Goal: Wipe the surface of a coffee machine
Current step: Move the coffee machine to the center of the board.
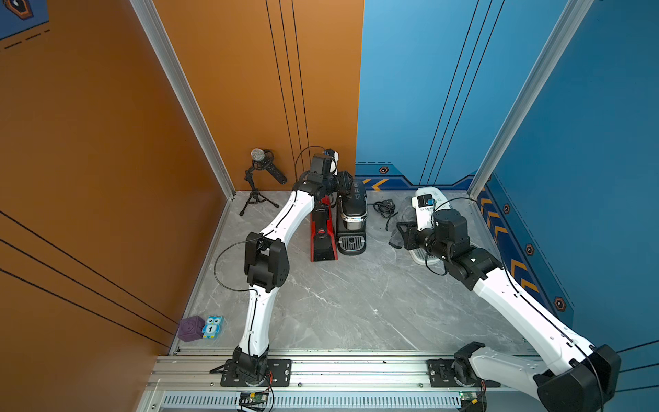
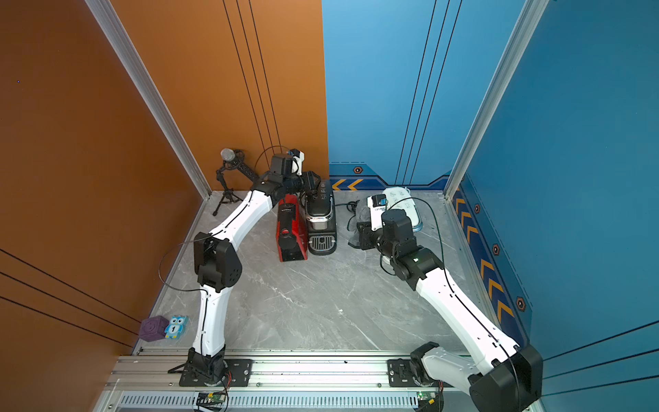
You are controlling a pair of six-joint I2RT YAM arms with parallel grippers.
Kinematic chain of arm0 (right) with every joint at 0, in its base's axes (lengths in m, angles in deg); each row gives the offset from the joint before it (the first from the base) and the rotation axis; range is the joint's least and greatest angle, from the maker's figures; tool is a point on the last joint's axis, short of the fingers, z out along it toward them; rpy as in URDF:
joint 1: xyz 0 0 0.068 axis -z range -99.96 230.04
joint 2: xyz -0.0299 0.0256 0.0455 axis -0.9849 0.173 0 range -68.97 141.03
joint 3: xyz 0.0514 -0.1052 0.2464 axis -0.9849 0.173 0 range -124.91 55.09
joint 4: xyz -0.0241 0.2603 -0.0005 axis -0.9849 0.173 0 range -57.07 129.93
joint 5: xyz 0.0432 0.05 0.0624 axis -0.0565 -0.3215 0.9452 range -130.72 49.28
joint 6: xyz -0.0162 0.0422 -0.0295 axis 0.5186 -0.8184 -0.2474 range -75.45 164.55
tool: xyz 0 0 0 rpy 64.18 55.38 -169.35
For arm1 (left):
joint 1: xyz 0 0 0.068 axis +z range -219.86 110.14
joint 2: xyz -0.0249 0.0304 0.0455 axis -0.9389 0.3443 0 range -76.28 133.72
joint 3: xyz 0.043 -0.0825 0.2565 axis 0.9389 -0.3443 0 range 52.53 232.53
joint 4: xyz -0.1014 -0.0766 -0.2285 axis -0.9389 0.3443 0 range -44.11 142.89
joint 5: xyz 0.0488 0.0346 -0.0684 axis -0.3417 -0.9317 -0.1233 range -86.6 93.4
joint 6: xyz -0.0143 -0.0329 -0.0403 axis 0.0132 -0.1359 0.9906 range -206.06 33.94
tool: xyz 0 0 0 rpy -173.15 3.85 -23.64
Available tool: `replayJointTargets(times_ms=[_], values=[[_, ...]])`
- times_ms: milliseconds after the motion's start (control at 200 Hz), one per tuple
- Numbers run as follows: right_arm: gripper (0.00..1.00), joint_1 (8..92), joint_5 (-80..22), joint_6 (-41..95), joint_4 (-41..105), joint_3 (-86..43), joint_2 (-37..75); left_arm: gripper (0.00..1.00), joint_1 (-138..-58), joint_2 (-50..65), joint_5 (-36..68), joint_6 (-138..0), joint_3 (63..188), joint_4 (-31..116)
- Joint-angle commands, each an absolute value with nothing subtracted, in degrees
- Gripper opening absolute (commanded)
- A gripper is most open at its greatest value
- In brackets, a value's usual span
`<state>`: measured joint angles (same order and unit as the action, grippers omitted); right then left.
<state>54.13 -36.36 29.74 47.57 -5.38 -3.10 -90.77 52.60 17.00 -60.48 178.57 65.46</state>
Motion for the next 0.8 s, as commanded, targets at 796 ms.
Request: replayJointTargets(times_ms=[796], values=[[0.21, 59.97, -36.32, 33.42, 48.68, -28.97, 31.14, 0.53, -97.84, 46.55, 24.13, -61.20, 164.14, 68.84]])
